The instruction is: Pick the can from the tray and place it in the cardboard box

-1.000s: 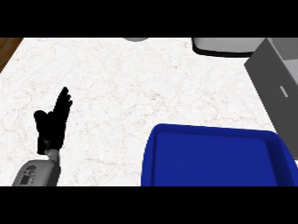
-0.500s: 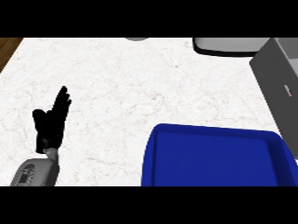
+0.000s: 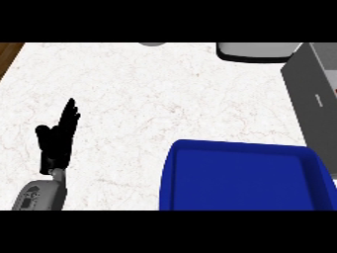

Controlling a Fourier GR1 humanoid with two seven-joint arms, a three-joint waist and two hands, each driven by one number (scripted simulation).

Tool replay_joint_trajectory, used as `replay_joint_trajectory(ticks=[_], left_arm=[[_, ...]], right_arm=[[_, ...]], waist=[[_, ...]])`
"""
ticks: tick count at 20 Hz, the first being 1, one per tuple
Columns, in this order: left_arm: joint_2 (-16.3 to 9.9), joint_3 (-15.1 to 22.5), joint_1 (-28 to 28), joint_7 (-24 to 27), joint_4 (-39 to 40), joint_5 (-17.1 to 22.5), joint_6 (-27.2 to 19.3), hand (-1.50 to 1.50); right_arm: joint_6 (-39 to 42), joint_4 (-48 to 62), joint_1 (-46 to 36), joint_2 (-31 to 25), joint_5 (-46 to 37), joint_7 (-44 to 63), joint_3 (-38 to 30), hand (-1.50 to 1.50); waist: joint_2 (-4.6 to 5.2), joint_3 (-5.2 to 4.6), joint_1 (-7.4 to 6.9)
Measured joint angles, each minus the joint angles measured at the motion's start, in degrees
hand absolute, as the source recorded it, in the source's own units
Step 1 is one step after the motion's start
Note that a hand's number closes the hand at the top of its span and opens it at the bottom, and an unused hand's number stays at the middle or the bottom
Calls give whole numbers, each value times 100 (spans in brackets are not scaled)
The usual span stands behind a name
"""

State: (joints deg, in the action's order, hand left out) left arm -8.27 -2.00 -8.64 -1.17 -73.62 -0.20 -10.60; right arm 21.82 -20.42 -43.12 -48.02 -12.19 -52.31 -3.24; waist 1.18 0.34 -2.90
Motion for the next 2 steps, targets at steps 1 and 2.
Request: replay_joint_trajectory(ticks=[1, 2], left_arm=[[6, -1, -3, 0, 2, -6, -13, 0], [-4, 0, 12, -26, -27, 5, 4, 0]], right_arm=[[116, 70, -21, -26, 114, 68, -64, -150], [237, 141, -86, -77, 231, 174, -137, -150]], waist=[[1, 1, 7], [1, 4, -12]])
